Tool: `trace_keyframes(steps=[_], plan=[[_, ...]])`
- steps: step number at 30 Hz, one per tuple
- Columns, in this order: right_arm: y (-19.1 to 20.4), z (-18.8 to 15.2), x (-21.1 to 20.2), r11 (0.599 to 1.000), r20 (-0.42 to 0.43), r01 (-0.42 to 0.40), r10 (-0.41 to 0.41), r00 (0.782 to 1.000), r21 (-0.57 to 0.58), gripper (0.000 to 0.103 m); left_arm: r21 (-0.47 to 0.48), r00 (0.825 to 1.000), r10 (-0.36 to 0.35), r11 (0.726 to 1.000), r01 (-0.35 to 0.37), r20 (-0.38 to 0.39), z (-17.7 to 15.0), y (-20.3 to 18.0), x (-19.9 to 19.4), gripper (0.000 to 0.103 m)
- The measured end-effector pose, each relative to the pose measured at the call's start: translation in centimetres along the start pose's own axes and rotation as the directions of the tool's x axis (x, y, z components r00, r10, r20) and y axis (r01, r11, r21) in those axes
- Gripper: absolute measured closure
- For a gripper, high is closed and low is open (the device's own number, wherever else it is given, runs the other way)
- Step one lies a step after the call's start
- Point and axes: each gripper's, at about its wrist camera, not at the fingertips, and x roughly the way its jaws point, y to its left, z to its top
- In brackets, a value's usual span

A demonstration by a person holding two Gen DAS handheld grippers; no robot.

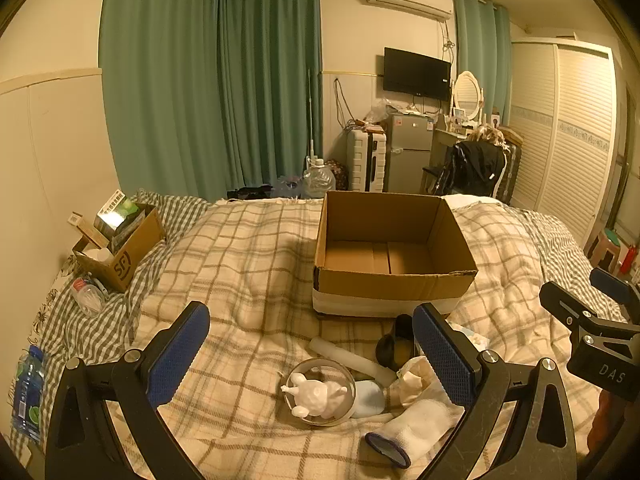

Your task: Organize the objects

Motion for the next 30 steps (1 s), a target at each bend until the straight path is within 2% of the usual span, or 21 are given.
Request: trace_keyframes(steps=[30], plan=[[0.27,-0.19,0.08,1.0,-0.013,0.005,-0.006,1.0,-0.013,0.0,-0.003,1.0,0.017,1.0,-0.017,-0.015,-0.54,-0.11,0.17,0.0]])
